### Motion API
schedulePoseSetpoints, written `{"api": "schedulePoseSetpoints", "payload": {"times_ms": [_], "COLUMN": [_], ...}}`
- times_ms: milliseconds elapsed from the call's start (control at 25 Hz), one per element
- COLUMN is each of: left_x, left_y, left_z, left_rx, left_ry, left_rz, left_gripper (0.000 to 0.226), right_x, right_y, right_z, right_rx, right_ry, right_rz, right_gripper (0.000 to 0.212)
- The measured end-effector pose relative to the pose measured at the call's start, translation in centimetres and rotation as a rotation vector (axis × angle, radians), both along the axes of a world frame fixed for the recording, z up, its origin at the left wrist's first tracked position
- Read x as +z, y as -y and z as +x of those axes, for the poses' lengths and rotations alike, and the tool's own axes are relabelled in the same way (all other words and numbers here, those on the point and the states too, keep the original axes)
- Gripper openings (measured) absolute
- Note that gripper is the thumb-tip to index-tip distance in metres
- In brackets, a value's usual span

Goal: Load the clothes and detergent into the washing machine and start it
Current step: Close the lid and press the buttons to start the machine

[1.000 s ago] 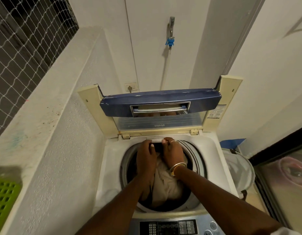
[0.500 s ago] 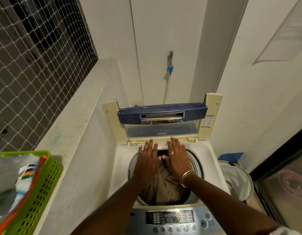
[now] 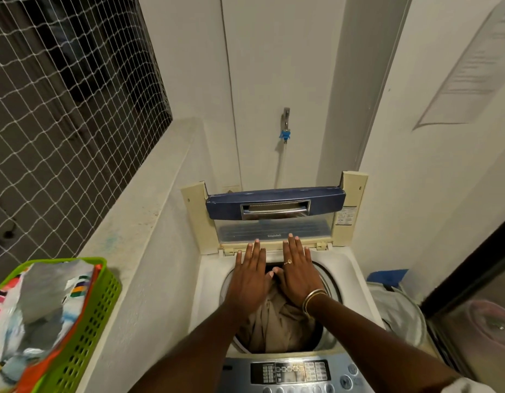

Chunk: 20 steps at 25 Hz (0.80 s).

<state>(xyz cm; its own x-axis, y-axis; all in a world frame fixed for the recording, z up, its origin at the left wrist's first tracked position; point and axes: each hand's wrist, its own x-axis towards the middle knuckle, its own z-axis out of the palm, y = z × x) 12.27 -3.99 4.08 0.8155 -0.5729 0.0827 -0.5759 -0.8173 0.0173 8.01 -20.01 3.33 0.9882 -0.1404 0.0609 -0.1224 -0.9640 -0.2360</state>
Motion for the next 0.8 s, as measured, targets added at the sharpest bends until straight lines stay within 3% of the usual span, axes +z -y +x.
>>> {"api": "schedulePoseSetpoints", "payload": {"times_ms": [600, 800], "left_x": [-0.5, 0.7], "left_y": [-1.3, -0.9], "left_z": [0.1, -1.8], "left_rx": [-0.038, 0.019], "left_ry": [-0.028, -0.022], "left_rz": [0.002, 0.004], "left_gripper": [0.078, 0.068], "right_x": [-0.7, 0.3], "right_y": [-0.7, 0.0], "right_z": [-1.4, -2.9], "right_rx": [-0.06, -0.029], "right_ry": [-0.004, 0.019], "right_rz": [-0.044, -0.026], "right_gripper": [0.073, 0.072]}}
